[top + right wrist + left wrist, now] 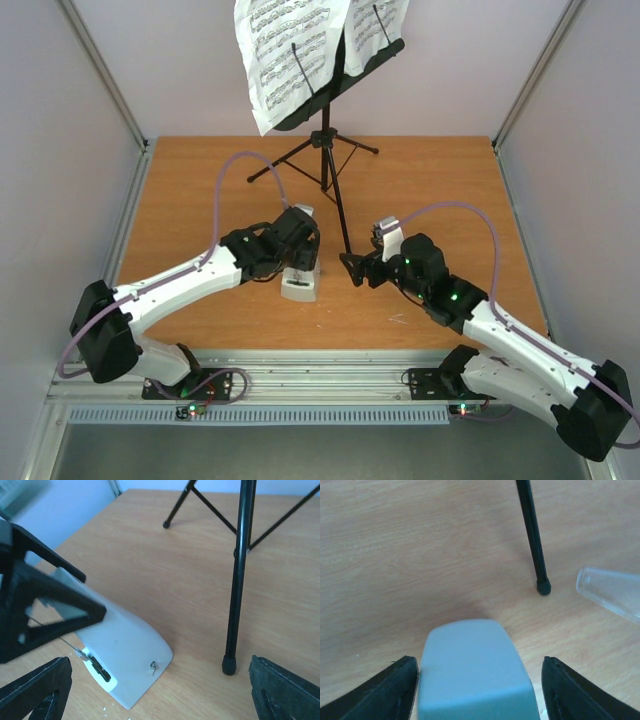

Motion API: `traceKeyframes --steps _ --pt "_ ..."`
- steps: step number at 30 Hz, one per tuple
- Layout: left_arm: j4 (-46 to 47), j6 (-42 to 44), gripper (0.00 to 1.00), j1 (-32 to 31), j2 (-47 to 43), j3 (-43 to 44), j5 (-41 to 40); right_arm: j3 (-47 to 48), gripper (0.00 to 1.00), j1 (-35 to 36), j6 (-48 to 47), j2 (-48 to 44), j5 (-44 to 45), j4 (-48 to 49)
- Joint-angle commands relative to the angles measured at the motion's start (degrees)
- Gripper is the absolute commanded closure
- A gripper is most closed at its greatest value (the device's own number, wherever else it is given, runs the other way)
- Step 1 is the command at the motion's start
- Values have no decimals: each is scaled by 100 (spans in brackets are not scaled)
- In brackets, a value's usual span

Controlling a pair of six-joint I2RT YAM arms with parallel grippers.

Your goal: Pack up the instrument practice props

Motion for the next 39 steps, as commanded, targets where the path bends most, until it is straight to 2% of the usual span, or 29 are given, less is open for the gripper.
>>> traceKeyframes --steps 1,5,7,12,19,26,31,39 --pt "-118 -6 24 -73 -199 -136 369 -40 1 -28 10 -406 -175 -132" --pt "-78 82 4 -67 -584 -131 251 43 1 -25 -129 -550 -399 -148" --pt "-81 152 1 -47 -791 -138 218 71 1 -21 -218 -586 -505 -104" --pt "-152 304 1 394 -1207 -124 891 350 1 -23 -500 -347 -972 -206" --pt "59 494 1 1561 -1554 -402 2458 532 1 51 -1047 447 -1777 491" --pt "848 389 1 2154 -1981 -885 4030 551 2 146 -1583 1207 -2169 1472" --pt "1101 218 3 2328 -1944 -1063 4348 515 2 144 -1743 1688 -2327 2104" --pt "1320 93 4 2389 -1918 -1280 4295 729 2 147 -1952 2237 -2371 2345"
